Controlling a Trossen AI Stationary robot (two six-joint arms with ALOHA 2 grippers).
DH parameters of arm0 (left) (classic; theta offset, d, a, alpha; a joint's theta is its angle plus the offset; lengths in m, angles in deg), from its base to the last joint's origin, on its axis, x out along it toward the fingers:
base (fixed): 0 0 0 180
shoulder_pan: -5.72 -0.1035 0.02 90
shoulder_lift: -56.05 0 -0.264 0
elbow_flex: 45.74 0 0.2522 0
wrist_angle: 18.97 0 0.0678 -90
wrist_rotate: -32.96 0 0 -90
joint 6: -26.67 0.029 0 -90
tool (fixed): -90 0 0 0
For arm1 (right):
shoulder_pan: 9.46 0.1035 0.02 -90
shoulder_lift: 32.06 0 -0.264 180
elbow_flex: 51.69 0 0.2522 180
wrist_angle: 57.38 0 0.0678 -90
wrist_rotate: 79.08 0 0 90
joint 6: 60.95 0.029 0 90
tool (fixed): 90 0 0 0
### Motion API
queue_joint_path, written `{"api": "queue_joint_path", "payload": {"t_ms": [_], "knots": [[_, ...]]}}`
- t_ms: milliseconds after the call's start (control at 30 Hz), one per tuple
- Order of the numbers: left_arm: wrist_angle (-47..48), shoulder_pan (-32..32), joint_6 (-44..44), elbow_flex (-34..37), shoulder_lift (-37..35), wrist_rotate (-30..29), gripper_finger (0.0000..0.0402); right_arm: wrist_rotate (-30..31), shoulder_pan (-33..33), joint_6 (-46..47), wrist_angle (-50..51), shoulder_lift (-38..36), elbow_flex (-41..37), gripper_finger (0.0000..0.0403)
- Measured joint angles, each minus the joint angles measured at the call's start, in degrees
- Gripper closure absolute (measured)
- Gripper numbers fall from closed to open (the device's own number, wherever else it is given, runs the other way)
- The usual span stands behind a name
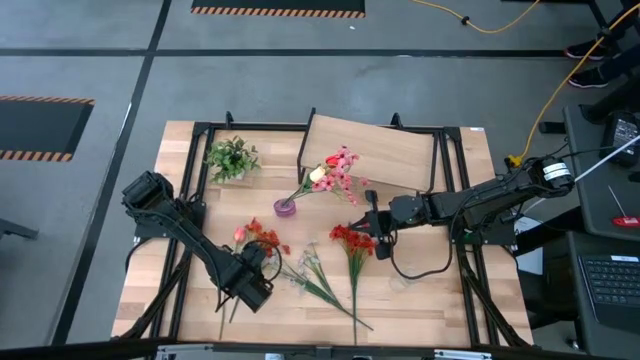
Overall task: Pick and place flowers into a vace then onto a shelf
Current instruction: Put the orange flowers into the purple vase
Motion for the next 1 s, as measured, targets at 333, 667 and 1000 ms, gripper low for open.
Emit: {"api": "queue_joint_path", "payload": {"t_ms": [333,667,1000], "knots": [[-1.66,0.09,-0.58,-0.02,4.55,5.21,0.0222,-0.05,-0.02,0.02,0.26,0.0,0.0,0.0398],[-3.63,0.0,-0.86,-0.35,10.04,9.79,0.0222,-0.08,-0.01,0.2,0.23,0.0,0.0,0.0398],[-3.72,-0.37,-0.17,-0.31,10.9,8.24,0.0255,-0.12,0.0,0.39,0.2,0.0,0.0,0.0398]]}}
